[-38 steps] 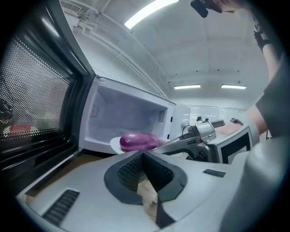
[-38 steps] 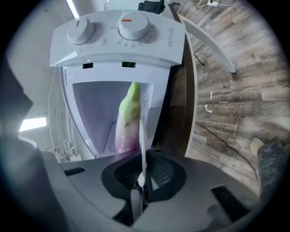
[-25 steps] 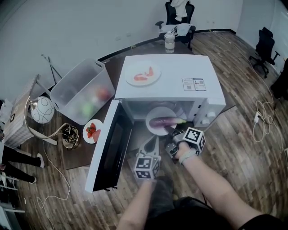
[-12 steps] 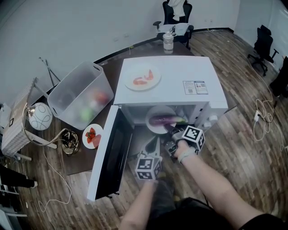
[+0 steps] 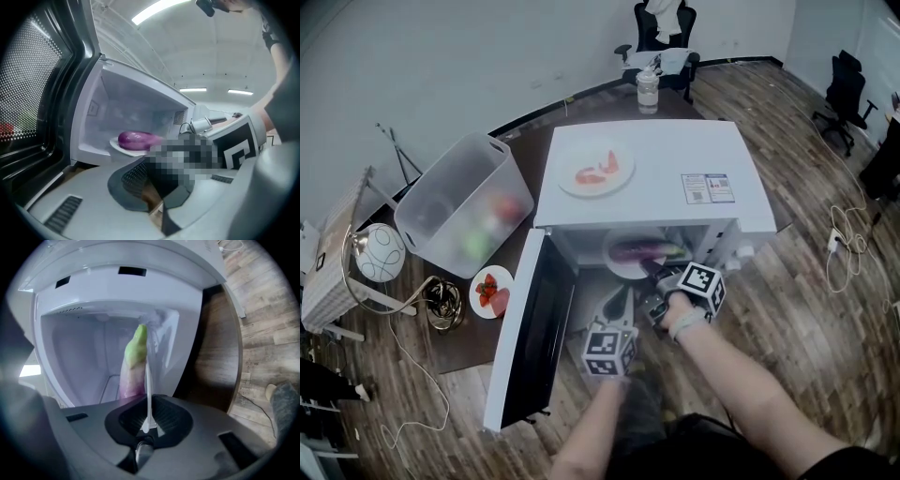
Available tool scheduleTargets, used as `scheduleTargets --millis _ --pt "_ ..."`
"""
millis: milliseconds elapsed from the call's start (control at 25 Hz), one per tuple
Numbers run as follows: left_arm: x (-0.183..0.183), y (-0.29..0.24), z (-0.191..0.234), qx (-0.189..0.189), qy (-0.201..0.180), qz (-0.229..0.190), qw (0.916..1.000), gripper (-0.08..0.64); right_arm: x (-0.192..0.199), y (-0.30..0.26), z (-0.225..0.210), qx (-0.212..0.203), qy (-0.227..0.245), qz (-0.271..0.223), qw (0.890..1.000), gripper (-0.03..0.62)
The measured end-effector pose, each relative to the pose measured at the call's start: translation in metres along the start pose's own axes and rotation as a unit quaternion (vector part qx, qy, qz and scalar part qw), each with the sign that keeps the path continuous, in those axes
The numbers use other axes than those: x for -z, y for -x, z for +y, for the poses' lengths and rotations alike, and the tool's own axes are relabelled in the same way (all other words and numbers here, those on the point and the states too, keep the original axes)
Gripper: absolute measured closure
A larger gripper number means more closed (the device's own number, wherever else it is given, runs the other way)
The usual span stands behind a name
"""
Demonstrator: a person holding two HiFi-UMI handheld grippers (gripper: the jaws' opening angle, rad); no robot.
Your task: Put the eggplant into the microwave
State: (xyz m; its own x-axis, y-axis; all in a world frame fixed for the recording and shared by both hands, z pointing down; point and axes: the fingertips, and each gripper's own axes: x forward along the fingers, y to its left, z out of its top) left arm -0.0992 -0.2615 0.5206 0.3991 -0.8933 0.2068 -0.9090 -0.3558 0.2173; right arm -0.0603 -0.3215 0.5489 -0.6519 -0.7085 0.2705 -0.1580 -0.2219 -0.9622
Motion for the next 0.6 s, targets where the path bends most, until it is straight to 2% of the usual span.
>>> scheduleTargets --millis 440,600 --pt "0.001 -0.011 0.004 0.010 0.009 0.003 0.9999 0.561 0.000 -0.009 0.002 0.003 -0.002 -0.003 1.000 0.571" --pt "0.001 -0.013 0.005 0.012 0.009 0.006 0.9999 0.560 0.000 -0.009 0.003 0.006 0.013 0.005 1.000 0.568"
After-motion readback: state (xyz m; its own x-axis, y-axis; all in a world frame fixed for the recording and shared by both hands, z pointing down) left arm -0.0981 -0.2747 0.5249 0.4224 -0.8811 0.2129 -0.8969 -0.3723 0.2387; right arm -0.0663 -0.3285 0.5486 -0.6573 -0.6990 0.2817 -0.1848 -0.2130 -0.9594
